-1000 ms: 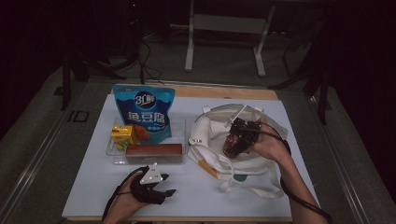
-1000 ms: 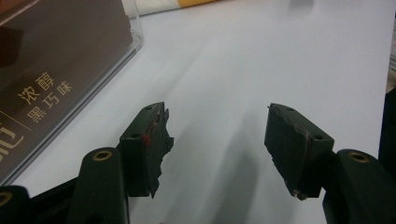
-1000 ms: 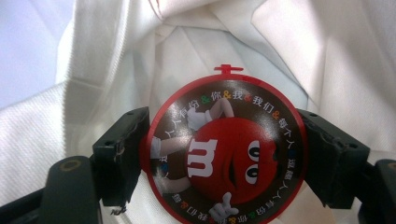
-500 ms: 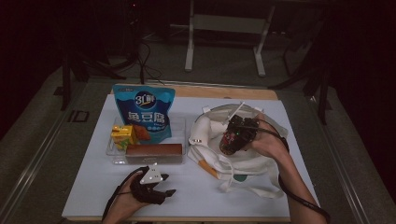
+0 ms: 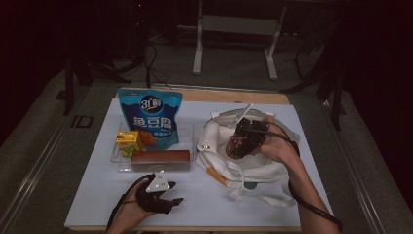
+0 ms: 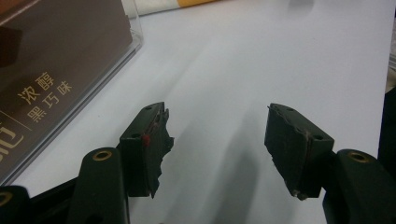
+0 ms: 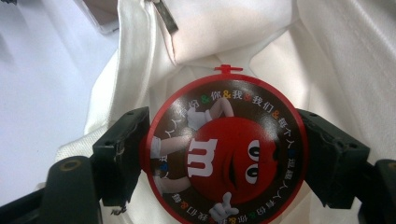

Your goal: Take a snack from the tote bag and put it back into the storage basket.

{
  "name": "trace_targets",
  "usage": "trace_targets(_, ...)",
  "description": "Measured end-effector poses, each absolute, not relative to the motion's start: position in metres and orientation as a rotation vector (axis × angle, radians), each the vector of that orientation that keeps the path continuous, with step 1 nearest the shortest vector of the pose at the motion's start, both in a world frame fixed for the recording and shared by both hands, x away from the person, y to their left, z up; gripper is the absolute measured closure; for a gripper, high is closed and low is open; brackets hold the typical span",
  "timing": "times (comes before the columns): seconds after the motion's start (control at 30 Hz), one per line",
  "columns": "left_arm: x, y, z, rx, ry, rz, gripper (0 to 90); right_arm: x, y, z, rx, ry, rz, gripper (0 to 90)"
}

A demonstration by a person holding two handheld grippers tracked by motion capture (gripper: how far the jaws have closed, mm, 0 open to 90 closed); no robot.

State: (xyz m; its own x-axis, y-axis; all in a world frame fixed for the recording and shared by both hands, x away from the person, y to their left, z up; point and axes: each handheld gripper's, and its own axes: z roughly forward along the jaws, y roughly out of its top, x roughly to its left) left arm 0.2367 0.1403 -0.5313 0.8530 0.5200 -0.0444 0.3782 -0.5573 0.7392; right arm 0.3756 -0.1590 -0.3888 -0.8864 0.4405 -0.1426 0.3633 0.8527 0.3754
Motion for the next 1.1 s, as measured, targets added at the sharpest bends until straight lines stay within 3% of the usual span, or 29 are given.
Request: trace_targets(1.1, 0.236, 0.141, -0.531, 2.221, 0.650, 0.231, 39.1, 0.371, -0.138, -0.370, 0.506, 2.796, 0.553, 23.6)
